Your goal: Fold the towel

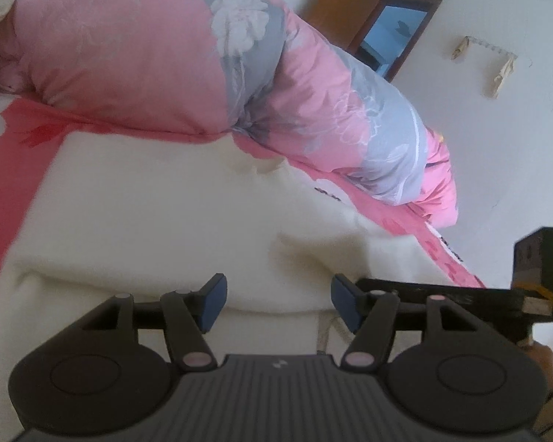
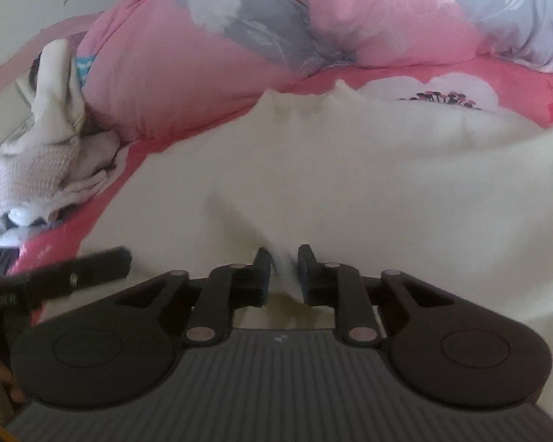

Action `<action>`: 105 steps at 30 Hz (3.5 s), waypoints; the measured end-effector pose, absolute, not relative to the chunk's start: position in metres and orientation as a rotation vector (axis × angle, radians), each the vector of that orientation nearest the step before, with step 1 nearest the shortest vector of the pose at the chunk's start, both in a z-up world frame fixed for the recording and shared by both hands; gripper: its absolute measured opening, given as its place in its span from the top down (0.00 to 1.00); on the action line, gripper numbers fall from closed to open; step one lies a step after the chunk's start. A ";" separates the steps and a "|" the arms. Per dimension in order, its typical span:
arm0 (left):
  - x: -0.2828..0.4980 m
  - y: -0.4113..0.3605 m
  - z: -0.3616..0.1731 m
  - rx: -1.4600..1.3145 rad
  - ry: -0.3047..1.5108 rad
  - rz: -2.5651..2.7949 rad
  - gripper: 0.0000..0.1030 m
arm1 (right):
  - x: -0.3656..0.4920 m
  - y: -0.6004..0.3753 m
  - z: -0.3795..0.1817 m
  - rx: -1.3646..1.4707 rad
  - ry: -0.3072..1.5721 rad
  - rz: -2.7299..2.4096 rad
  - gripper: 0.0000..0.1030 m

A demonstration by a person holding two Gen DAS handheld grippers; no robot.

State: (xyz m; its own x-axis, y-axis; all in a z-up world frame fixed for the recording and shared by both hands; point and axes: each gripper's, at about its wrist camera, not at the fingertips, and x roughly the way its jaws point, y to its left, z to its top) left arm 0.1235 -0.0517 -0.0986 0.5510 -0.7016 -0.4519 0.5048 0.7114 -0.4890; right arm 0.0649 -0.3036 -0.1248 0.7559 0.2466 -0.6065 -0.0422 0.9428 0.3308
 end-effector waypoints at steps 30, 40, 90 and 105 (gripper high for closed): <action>0.156 -0.122 -0.110 -0.395 0.777 -0.693 0.91 | 0.005 -0.413 -0.196 1.472 0.418 -0.010 0.77; 0.142 -0.117 -0.061 -0.417 0.611 -0.748 0.93 | 0.002 -0.408 -0.200 1.592 0.449 0.003 0.72; 0.194 0.082 -0.118 -0.495 0.607 -0.474 0.91 | 0.137 -0.282 -0.174 1.181 0.689 0.302 0.91; 0.181 0.077 -0.112 -0.416 0.670 -0.492 0.23 | 0.092 -0.262 -0.109 0.795 0.816 0.403 0.71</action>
